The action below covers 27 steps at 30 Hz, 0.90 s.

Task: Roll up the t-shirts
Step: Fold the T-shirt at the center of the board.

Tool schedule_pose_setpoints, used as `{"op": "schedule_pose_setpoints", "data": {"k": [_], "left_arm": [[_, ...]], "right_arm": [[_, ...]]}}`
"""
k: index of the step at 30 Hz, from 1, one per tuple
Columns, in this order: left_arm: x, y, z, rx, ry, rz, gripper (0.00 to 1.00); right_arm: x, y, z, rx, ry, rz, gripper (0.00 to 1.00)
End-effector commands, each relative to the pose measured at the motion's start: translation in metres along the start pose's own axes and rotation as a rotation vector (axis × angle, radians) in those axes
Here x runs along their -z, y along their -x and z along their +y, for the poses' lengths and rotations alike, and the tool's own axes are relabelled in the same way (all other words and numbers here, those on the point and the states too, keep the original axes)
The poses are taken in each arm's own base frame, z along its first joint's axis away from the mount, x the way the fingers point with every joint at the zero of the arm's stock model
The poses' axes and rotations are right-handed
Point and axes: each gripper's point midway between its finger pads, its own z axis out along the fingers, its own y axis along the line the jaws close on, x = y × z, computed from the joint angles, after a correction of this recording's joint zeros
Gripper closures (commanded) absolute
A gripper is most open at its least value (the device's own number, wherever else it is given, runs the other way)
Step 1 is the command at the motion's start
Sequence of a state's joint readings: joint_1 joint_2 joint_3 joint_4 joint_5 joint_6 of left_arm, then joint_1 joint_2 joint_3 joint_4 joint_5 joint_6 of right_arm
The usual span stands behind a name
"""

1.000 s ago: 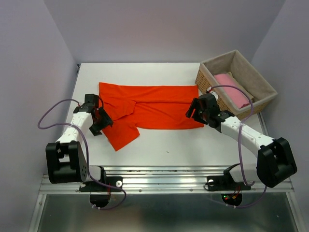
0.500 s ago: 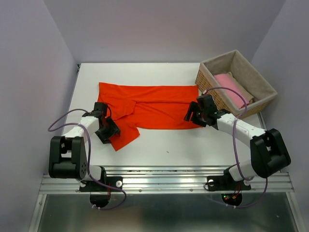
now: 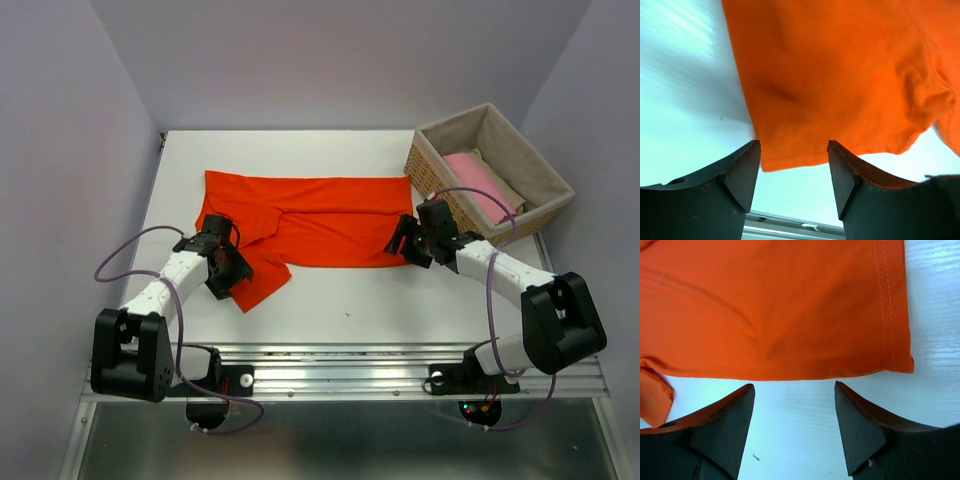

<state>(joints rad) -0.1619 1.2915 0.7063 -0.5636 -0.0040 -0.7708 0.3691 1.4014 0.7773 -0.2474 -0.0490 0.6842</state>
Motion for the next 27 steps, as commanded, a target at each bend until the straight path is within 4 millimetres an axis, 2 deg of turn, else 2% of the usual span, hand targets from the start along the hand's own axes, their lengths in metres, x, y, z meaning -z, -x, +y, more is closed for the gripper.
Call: {"op": "schedule_pose_setpoints", "data": {"k": [1, 5, 9, 12, 15, 16, 18, 19, 21, 22, 24, 25, 26, 27], "left_arm": [[0.018, -0.004, 0.012, 0.024, 0.035, -0.041, 0.33], [0.02, -0.012, 0.016, -0.037, 0.09, -0.037, 0.34], [0.011, -0.015, 0.018, -0.06, 0.15, -0.025, 0.34], [0.008, -0.012, 0.013, -0.068, 0.157, -0.033, 0.34], [0.009, 0.001, 0.0, -0.059, 0.13, -0.071, 0.34], [0.016, 0.016, -0.009, -0.053, 0.111, -0.12, 0.34], [0.023, 0.032, -0.023, -0.062, 0.076, -0.161, 0.34], [0.031, 0.05, -0.037, -0.064, 0.051, -0.198, 0.34], [0.038, 0.071, -0.048, -0.063, 0.039, -0.241, 0.34], [0.042, 0.091, -0.061, -0.059, 0.03, -0.288, 0.34], [0.041, 0.118, -0.066, -0.048, 0.031, -0.332, 0.34], [0.03, 0.126, -0.067, -0.052, 0.049, -0.321, 0.34], [0.032, 0.14, -0.075, -0.042, 0.032, -0.34, 0.34], [0.024, 0.158, -0.078, -0.038, 0.036, -0.343, 0.35]], "right_arm": [[0.005, 0.007, 0.007, -0.016, 0.042, -0.037, 0.3], [0.004, 0.005, 0.005, -0.021, 0.039, -0.033, 0.3], [0.007, 0.008, 0.006, -0.026, 0.044, -0.052, 0.3], [0.01, 0.01, 0.008, -0.03, 0.05, -0.059, 0.3], [0.008, 0.011, 0.013, -0.032, 0.07, -0.055, 0.3], [0.006, 0.014, 0.015, -0.029, 0.076, -0.06, 0.3], [0.002, 0.017, 0.018, -0.021, 0.078, -0.063, 0.3], [-0.003, 0.024, 0.018, -0.008, 0.063, -0.074, 0.3], [-0.009, 0.032, 0.02, 0.009, 0.048, -0.084, 0.3], [-0.013, 0.037, 0.021, 0.027, 0.042, -0.091, 0.3], [-0.024, 0.048, 0.027, 0.049, 0.034, -0.095, 0.3], [-0.028, 0.054, 0.026, 0.048, 0.026, -0.098, 0.3], [-0.033, 0.056, 0.027, 0.051, 0.022, -0.096, 0.3], [-0.043, 0.058, 0.027, 0.058, 0.01, -0.088, 0.3]]}}
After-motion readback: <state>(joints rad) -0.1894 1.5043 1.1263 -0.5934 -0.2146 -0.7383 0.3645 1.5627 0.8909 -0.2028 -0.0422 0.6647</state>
